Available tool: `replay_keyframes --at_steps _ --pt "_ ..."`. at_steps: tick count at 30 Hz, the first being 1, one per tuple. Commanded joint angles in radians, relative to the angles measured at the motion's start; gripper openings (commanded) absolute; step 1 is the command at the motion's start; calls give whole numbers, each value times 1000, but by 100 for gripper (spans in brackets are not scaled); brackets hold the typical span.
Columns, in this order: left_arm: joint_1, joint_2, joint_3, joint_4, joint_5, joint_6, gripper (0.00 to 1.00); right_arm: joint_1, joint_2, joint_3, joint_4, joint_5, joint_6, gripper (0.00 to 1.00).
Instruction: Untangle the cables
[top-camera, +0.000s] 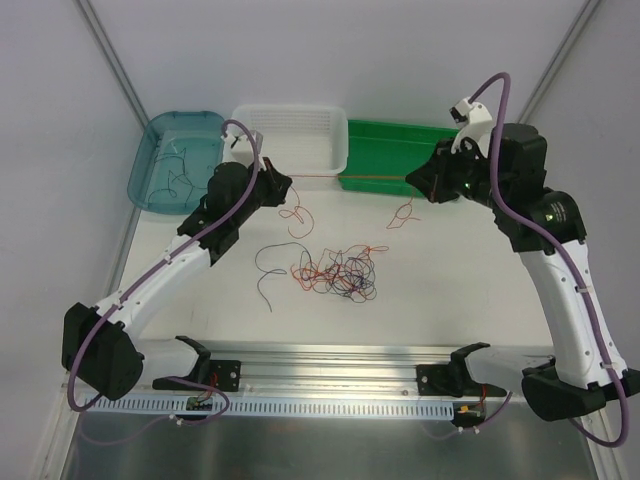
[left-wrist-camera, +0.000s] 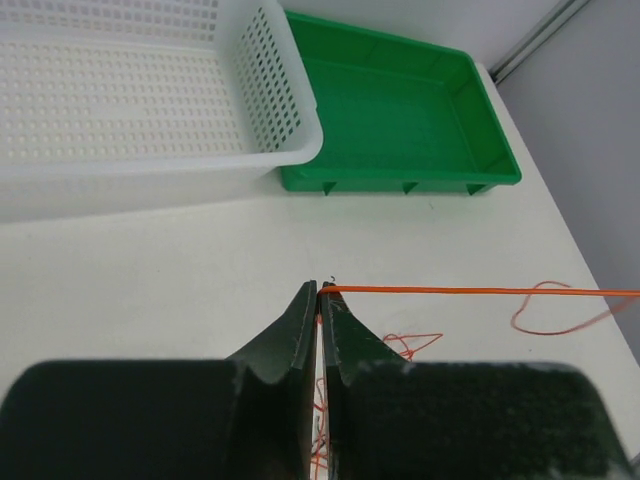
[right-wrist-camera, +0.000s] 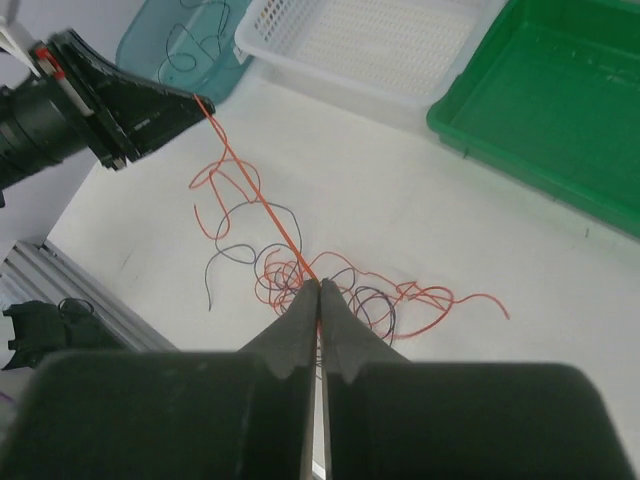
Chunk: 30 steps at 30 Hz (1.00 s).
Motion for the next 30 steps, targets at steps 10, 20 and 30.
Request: replay_keyframes --at_steps 10,20,30 --pt "66 -105 -50 -185 390 100 46 -53 91 80 192 62 23 1" --pt "68 -221 -174 -192 300 190 93 -66 262 319 269 50 -23 1" --pt "68 -92 -152 -274 241 181 99 -145 346 417 572 172 -51 1"
